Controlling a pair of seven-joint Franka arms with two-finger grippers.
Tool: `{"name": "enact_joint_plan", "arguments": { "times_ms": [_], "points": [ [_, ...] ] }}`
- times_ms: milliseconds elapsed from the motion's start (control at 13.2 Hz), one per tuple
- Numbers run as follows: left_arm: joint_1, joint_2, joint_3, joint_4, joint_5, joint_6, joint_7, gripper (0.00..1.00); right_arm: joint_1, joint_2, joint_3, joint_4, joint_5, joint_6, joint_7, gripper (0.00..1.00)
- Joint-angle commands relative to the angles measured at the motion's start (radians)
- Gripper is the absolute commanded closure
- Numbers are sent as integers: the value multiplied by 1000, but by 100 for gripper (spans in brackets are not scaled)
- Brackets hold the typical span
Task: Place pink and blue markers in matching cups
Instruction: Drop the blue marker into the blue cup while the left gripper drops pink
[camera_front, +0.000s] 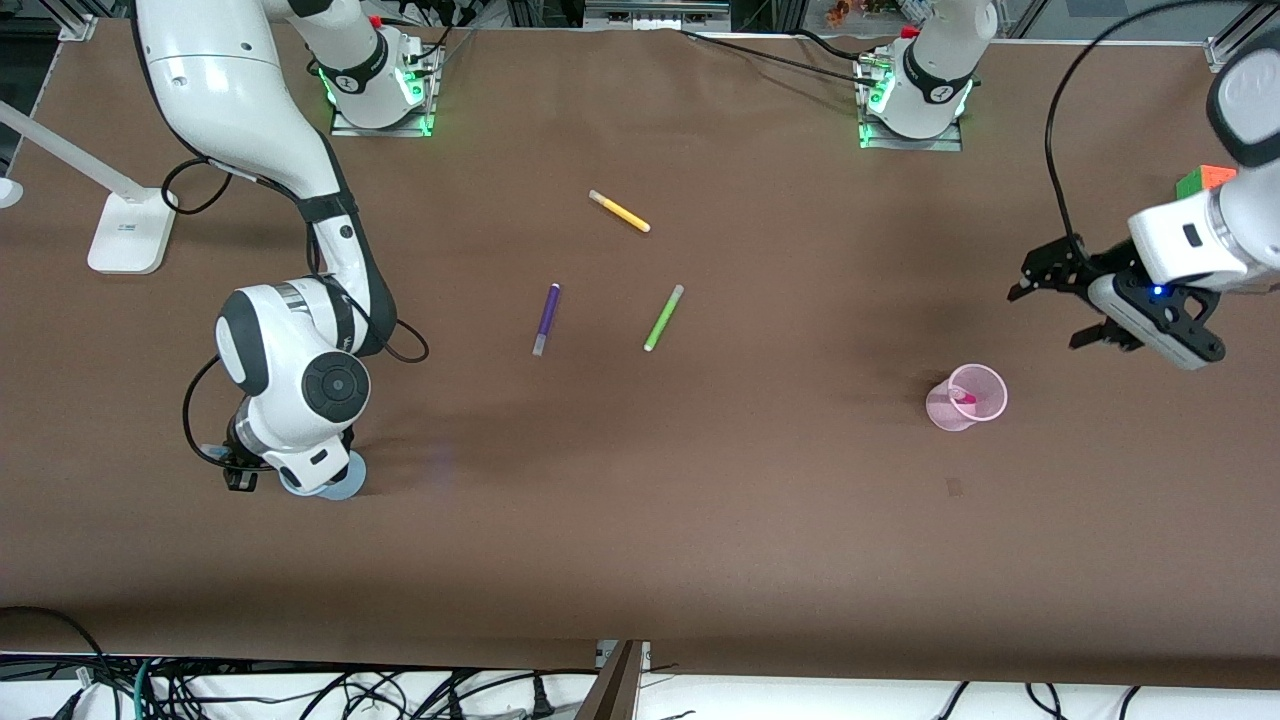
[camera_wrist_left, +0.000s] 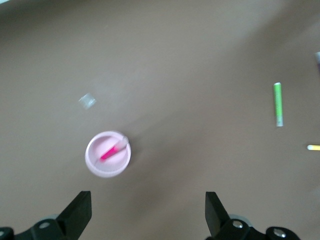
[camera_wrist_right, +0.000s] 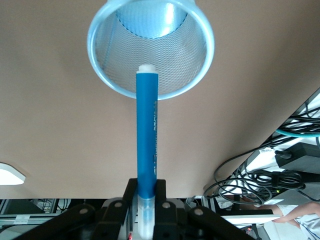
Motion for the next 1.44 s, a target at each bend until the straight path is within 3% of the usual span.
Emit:
{"name": "enact_joint_plan", "arguments": {
  "times_ms": [0, 76, 151, 227, 605, 907, 1209, 1285, 1360],
  "points": [
    [3, 21, -88, 151, 132, -161, -285, 0, 0, 18, -5, 9, -22, 25, -4, 76],
    [-1, 22, -91, 183, 136, -213, -400, 0, 0, 20, -5, 9, -24, 41, -4, 62],
    [-12, 25, -91, 203, 136, -257, -498, 0, 0, 26, -5, 12, -24, 60, -2, 24],
    [-14, 27, -91, 204, 136, -273, -513, 0, -1, 26, -5, 12, -24, 67, -5, 0],
    [-49, 29, -91, 204, 169, -315, -521, 0, 2, 10, -5, 67, 12, 57, -4, 0],
    [-51, 27, -91, 202, 176, -318, -521, 0, -16, -31, -46, 116, 310, 54, 53, 0],
    [-95, 21, -73, 199, 176, -316, -522, 0, -15, -104, -98, 116, 593, 32, 282, 0],
    [-165, 16, -15, 199, 183, -319, -522, 0, -16, -121, -102, 117, 643, -22, 359, 0],
    [-270, 6, 86, 198, 191, -322, -522, 0, -17, -137, -111, 117, 689, -73, 449, 0]
  ]
}}
